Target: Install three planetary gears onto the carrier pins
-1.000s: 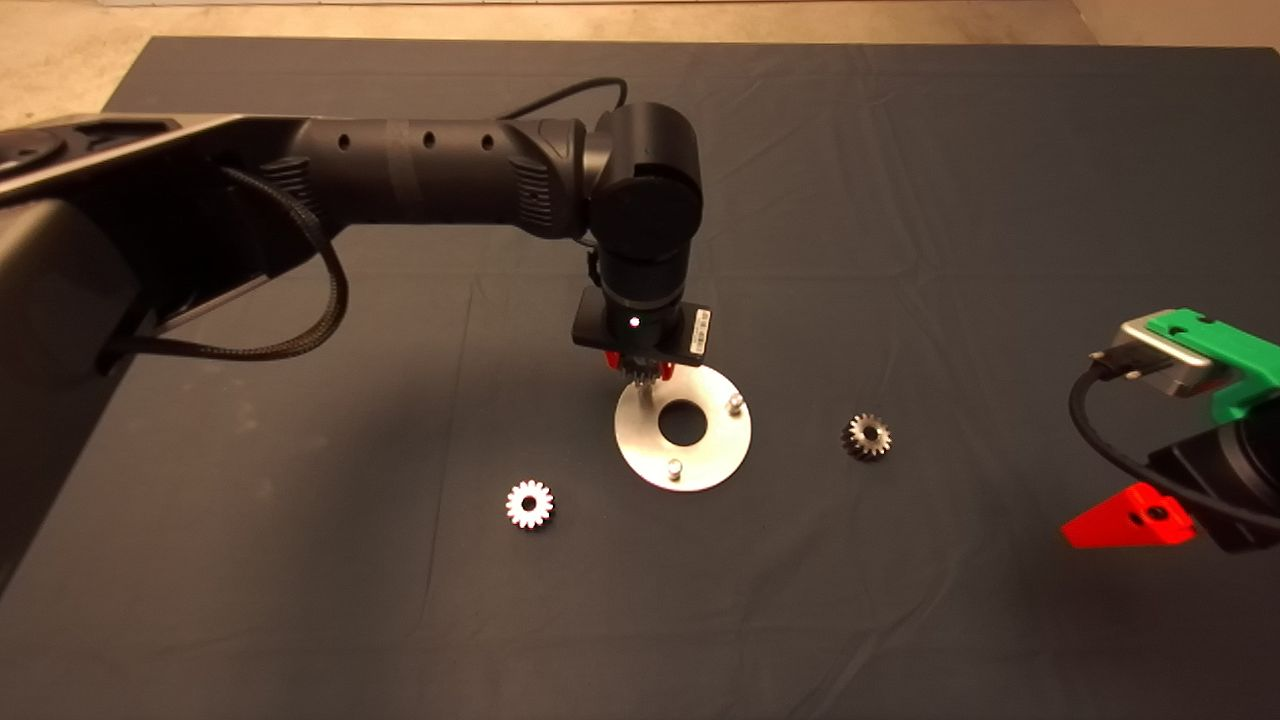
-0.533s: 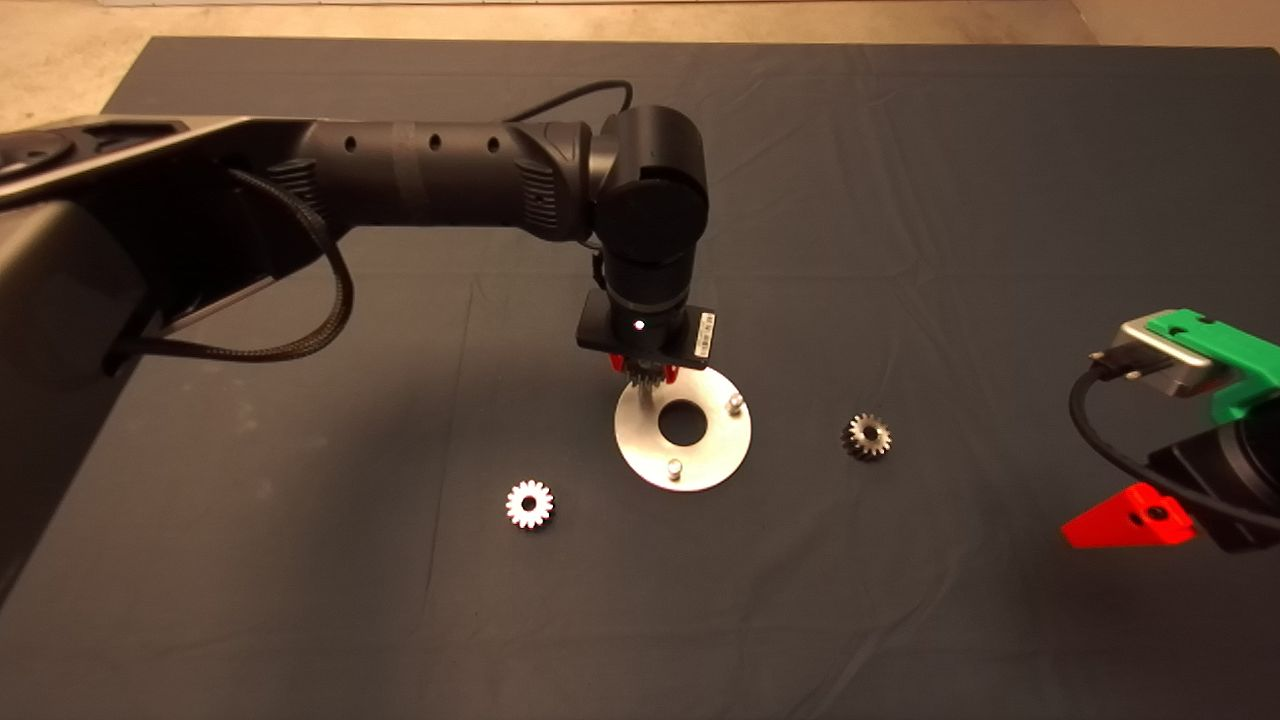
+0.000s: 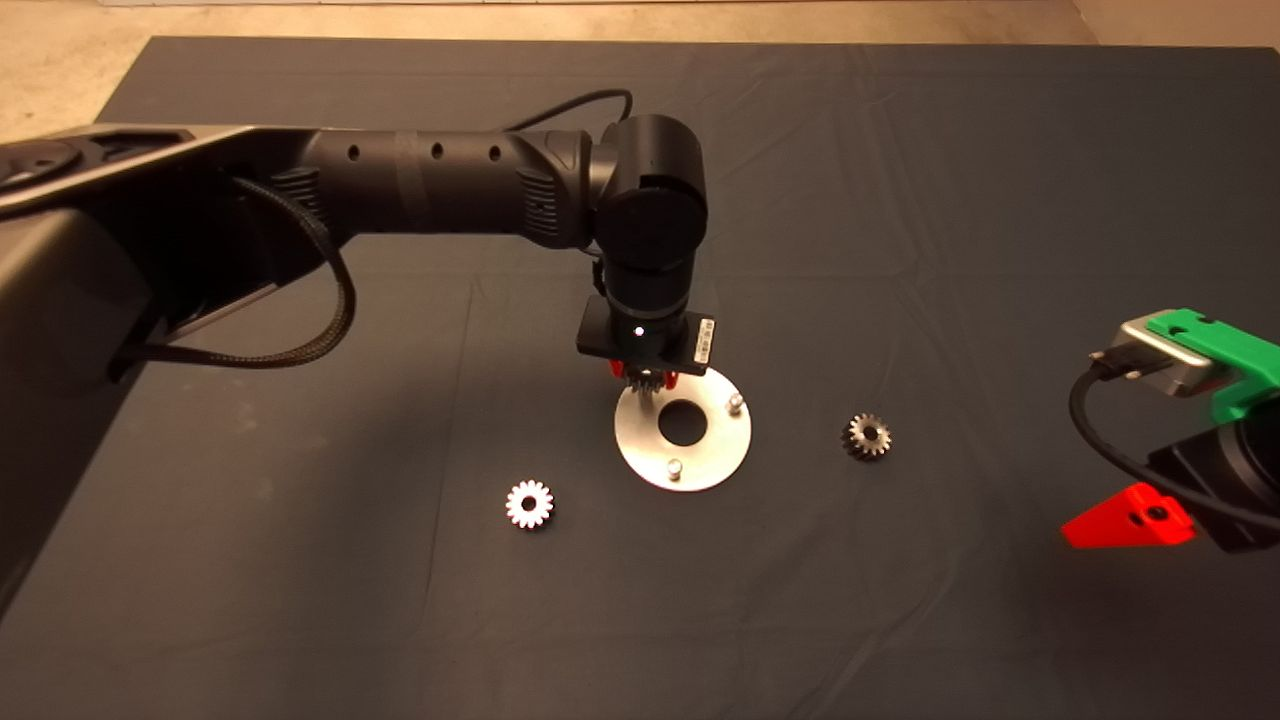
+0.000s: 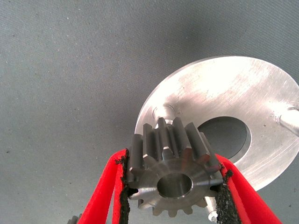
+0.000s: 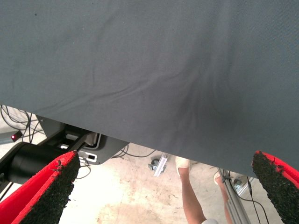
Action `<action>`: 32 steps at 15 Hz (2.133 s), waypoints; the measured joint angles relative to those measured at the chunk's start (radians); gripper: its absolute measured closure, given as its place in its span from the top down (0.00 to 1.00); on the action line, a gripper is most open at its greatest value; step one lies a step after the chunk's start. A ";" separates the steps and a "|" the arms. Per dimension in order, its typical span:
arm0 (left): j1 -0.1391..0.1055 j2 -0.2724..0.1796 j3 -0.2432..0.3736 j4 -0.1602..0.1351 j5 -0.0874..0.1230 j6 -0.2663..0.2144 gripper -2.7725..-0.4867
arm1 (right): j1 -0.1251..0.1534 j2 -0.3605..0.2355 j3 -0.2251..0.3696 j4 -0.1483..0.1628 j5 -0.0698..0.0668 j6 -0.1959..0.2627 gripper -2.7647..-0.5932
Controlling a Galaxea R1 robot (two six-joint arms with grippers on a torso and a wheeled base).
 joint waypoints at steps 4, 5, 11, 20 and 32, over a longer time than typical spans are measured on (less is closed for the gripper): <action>0.000 0.004 -0.019 0.000 0.000 0.000 0.20 | 0.000 0.000 0.000 0.000 0.000 0.000 0.99; 0.000 0.005 -0.027 -0.001 0.000 0.000 0.20 | 0.000 0.000 0.000 0.000 0.000 0.000 0.99; 0.000 0.008 -0.040 -0.001 0.000 0.001 0.20 | 0.000 0.000 0.000 0.000 0.000 0.000 0.99; 0.018 0.015 -0.053 -0.001 0.000 0.004 0.20 | 0.000 0.000 0.000 0.000 0.000 0.000 0.99; 0.038 0.017 -0.099 -0.003 -0.009 0.067 0.20 | 0.000 0.000 0.000 0.000 0.000 0.000 0.99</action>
